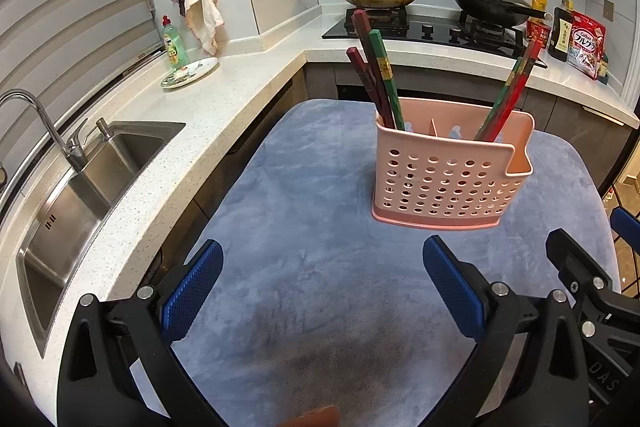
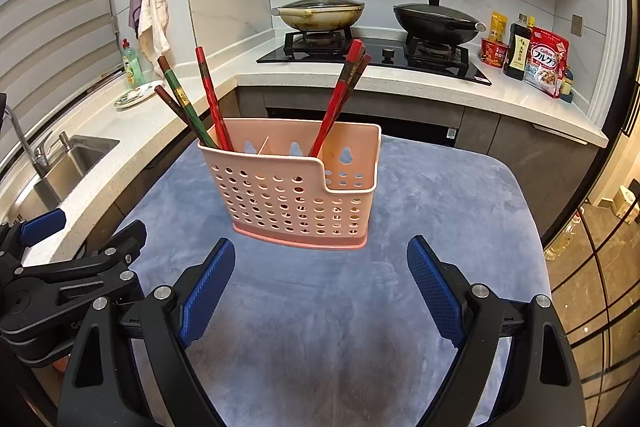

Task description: Organize utensils

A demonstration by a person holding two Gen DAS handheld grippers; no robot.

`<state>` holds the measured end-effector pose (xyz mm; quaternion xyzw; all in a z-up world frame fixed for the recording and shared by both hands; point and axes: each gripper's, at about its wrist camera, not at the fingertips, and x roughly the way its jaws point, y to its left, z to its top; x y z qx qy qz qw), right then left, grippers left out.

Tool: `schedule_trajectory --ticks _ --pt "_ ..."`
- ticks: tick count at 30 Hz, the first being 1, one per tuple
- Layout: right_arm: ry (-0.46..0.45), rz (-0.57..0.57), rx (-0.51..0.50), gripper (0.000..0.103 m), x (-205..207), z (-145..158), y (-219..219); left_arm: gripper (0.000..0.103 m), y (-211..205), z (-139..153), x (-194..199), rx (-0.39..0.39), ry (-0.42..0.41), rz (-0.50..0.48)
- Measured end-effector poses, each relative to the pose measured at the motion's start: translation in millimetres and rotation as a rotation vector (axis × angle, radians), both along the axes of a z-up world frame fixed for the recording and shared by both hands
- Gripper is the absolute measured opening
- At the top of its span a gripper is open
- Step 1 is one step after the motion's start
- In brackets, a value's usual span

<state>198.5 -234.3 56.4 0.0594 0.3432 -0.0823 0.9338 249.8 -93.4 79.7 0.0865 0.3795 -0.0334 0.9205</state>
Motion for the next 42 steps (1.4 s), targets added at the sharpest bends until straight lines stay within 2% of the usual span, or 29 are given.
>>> schedule_trajectory --ticks 42 --pt "-0.003 -0.003 -0.003 0.084 -1.6 -1.7 0.2 0.095 -1.6 1.4 -5.2 0.017 -0.006 0.000"
